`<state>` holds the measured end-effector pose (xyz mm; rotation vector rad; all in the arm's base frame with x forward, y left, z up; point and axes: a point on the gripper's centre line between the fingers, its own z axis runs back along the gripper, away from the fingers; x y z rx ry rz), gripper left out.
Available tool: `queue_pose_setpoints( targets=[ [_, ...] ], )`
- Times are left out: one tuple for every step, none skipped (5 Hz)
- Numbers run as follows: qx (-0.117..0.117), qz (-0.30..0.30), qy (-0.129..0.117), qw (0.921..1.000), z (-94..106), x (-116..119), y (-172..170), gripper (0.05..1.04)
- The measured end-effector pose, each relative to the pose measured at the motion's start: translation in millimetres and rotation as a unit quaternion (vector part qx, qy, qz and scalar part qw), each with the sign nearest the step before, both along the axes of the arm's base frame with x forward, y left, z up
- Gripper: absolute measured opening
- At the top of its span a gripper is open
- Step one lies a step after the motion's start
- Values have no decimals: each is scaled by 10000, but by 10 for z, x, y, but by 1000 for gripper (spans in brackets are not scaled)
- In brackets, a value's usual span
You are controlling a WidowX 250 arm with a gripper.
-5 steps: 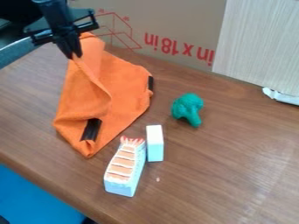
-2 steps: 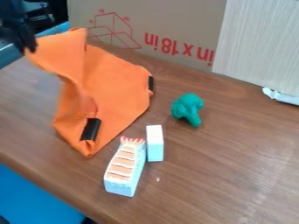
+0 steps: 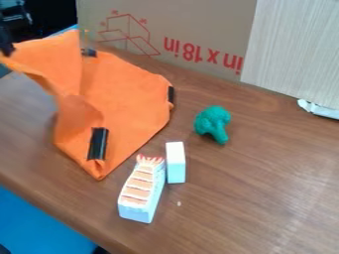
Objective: Unfold the cloth from top right to bottom left
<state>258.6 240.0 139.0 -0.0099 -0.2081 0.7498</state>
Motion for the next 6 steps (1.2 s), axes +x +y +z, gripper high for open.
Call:
queue_pose_setpoints(
  targets=[
    [-29,-72,225,9997,29,-111,193,58],
    [243,-159,506,9983,-51,-220,279,58],
    [409,-351,748,9957,-191,-318,299,58],
    [595,-491,869,9932,-243,-413,373,58],
    [792,-542,949,9909,-235,-456,453,58],
    [1081,-565,1143,9859,-349,-509,545,74]
  ],
)
